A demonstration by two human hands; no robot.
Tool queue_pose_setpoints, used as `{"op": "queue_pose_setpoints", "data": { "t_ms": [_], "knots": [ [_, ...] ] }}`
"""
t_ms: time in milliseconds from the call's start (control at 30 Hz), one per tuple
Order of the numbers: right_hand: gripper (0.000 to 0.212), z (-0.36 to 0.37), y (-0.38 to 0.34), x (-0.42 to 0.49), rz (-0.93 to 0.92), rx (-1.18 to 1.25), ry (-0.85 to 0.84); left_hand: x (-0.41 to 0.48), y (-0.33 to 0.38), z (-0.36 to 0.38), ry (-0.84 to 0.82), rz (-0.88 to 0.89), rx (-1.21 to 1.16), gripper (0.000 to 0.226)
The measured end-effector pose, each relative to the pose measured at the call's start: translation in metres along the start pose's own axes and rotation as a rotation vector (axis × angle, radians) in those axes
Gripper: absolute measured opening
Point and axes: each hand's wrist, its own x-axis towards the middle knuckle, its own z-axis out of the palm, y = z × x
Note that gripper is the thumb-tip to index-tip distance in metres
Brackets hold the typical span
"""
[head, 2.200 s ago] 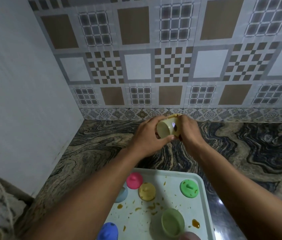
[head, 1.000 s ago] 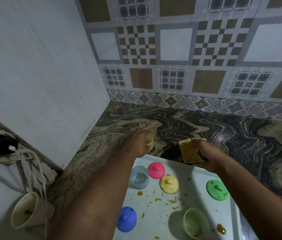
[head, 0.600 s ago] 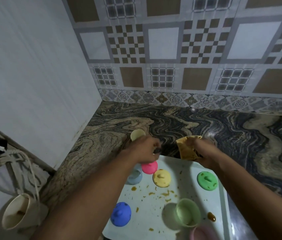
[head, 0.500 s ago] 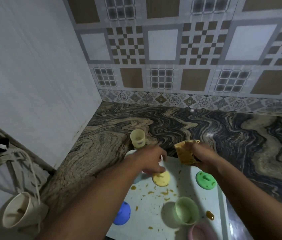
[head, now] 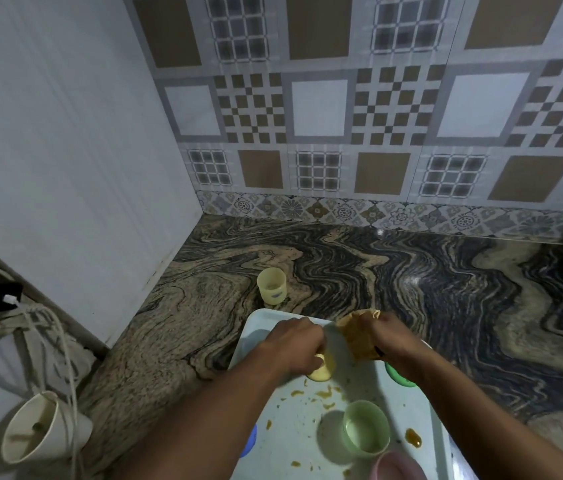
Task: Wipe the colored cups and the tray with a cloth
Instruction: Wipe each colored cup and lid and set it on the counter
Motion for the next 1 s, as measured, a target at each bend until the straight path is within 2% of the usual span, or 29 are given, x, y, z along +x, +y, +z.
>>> {"op": "queue_pose_setpoints", "data": {
  "t_ms": [67, 167, 300, 400, 533, 600, 667, 733, 800, 867, 1000],
  "knots": [
    [0.028, 0.005, 0.003, 0.0, -0.074, -0.104, 0.017, 0.001, 0.0, 0.004, 0.06, -0.062, -0.062, 0.021],
    [0.02, 0.009, 0.005, -0.002, -0.336, -0.403, 0.066, 0.005, -0.003, 0.001, 0.22, -0.176, -0.238, 0.023],
    [0.041, 0.023, 0.013, -0.003, -0.711, -0.657, 0.152, 0.011, 0.0, -0.013, 0.455, -0.243, -0.375, 0.019],
    [0.048, 0.028, 0.025, 0.005, -0.793, -0.765, 0.177, 0.012, 0.003, -0.019, 0.54, -0.271, -0.344, 0.017],
    [0.035, 0.02, 0.025, 0.0, -0.912, -0.847, 0.043, 0.009, -0.001, -0.019, 0.576, -0.327, -0.331, 0.018],
    [0.031, 0.015, 0.022, -0.006, -0.801, -0.611, 0.121, 0.008, -0.002, -0.022, 0.613, -0.349, -0.377, 0.019],
    [0.028, 0.012, 0.011, -0.005, -0.533, -0.152, 0.211, 0.009, -0.001, -0.025, 0.646, -0.342, -0.437, 0.019],
    [0.026, 0.011, -0.003, -0.001, -0.2, 0.257, 0.149, 0.01, 0.001, -0.025, 0.663, -0.327, -0.499, 0.019],
    [0.052, 0.013, -0.013, 0.001, 0.04, 0.55, 0.027, 0.011, 0.007, -0.024, 0.687, -0.313, -0.538, 0.018],
    [0.061, 0.021, -0.023, -0.002, 0.097, 0.68, -0.007, 0.011, 0.014, -0.023, 0.722, -0.283, -0.56, 0.018],
    [0.036, 0.036, -0.031, -0.01, -0.013, 0.574, 0.061, 0.007, 0.021, -0.023, 0.768, -0.254, -0.58, 0.017]
  ]
}}
